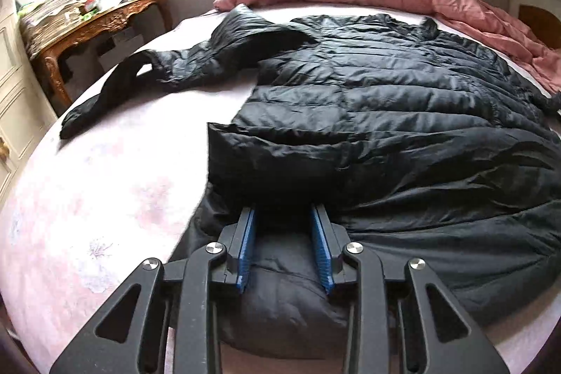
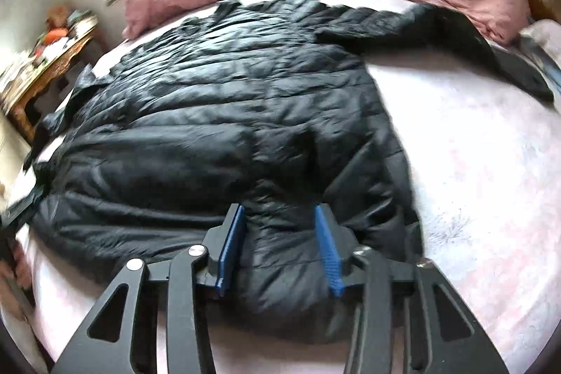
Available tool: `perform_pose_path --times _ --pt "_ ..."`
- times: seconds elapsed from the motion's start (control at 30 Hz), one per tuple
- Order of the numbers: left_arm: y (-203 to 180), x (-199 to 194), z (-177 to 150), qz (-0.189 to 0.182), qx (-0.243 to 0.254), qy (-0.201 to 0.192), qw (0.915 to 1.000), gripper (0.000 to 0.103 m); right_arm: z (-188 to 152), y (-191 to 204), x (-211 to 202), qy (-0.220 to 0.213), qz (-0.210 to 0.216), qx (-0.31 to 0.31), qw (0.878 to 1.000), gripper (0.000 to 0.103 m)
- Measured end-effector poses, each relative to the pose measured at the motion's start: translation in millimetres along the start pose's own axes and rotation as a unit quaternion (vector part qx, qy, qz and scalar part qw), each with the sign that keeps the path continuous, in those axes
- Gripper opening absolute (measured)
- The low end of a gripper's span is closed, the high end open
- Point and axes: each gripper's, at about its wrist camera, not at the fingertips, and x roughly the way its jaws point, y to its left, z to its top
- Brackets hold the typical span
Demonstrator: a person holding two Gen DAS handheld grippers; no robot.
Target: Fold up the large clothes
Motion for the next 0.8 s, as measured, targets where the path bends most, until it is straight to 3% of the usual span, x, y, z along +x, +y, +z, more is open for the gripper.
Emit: perform_pose_path --times 0.17,0.27,0.37,0.47,0.53,0.6,0.67,0.8 --pt "-6 -1 -1 0.027 0.008 -0.005 0.9996 0.031 1 -7 3 -0.004 -0.011 0.001 1.0 0.039" --pt "-1 -6 0 0.017 -0.005 -0.015 0.9997 0.031 1 -6 -1 -0.019 -0.03 -0.001 0.999 0.039" --pt "4 -24 3 -0.012 -0.011 -0.052 0.9985 0.031 3 -9 -14 -0.054 -0.085 -0.008 0.995 0.039" --pt "-1 -56 4 0.0 0.034 -0.123 0.9919 0.031 5 -12 -34 -0.085 -0.074 -0.004 0.994 0.039" --pt "-3 -76 2 -0.01 0.052 -0.156 0.9863 0.034 3 -8 -51 -0.107 -0.057 -0.008 0.993 0.04" --pt "-2 -90 -1 -0.039 0.057 -0.164 0.9841 0.036 2 1 -63 -0.121 -0.041 -0.026 0.991 0.046" --pt "-7 -102 -6 -0.045 0.079 -0.176 0.9802 0.037 -3 12 -72 -0.131 -0.03 -0.048 0.99 0.049" --pt "-21 -114 -16 -0.066 0.116 -0.179 0.9747 0.049 -13 40 -71 -0.115 -0.015 -0.099 0.988 0.049"
